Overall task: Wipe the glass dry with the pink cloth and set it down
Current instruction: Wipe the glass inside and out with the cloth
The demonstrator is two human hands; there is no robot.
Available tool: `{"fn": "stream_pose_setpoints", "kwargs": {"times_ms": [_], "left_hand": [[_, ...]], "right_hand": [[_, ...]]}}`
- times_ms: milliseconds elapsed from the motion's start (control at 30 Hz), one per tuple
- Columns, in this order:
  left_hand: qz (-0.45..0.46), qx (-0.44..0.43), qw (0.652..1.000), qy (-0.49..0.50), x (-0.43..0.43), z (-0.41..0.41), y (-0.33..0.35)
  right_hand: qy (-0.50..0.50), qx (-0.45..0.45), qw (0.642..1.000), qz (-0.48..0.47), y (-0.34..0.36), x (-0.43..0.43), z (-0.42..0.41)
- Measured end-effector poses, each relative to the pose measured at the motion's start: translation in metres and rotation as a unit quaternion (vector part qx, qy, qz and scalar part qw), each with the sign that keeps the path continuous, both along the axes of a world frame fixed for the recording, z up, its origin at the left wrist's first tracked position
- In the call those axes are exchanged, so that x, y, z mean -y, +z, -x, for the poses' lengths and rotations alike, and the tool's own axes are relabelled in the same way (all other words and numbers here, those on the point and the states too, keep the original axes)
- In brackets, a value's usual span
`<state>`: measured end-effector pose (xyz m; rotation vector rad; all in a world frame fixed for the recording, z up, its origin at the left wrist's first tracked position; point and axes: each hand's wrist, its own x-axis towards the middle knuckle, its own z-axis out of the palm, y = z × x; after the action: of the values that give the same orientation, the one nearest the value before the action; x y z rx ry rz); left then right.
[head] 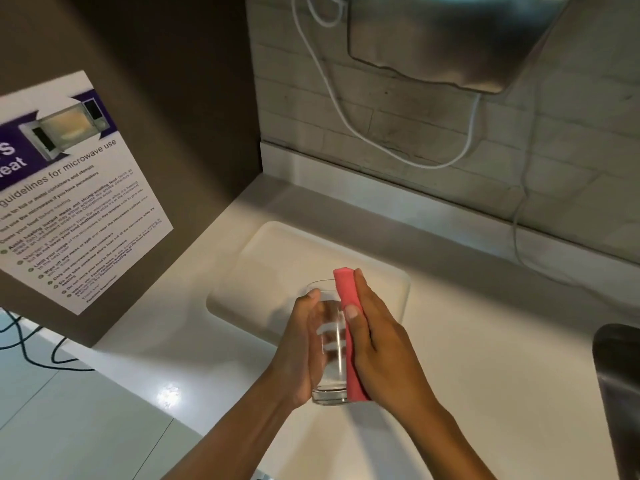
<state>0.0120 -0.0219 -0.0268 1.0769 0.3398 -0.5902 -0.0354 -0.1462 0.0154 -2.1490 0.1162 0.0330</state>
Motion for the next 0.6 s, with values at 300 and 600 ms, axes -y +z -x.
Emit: {"fn": "stream_pose_setpoints", "kwargs": {"times_ms": [300,600], "left_hand": [[-0.043,-0.005,0.999,0.003,0.006,-0.004,-0.001],[-0.045,-0.013,0.999,-0.010,0.017,-0.007,0.004]], "right_hand": [[-0.026,0.003,0.999,-0.041,-0.002,0.001,-0.004],[-0.023,0.004,1.000,0.001,-0.003,0.012,-0.011]]}}
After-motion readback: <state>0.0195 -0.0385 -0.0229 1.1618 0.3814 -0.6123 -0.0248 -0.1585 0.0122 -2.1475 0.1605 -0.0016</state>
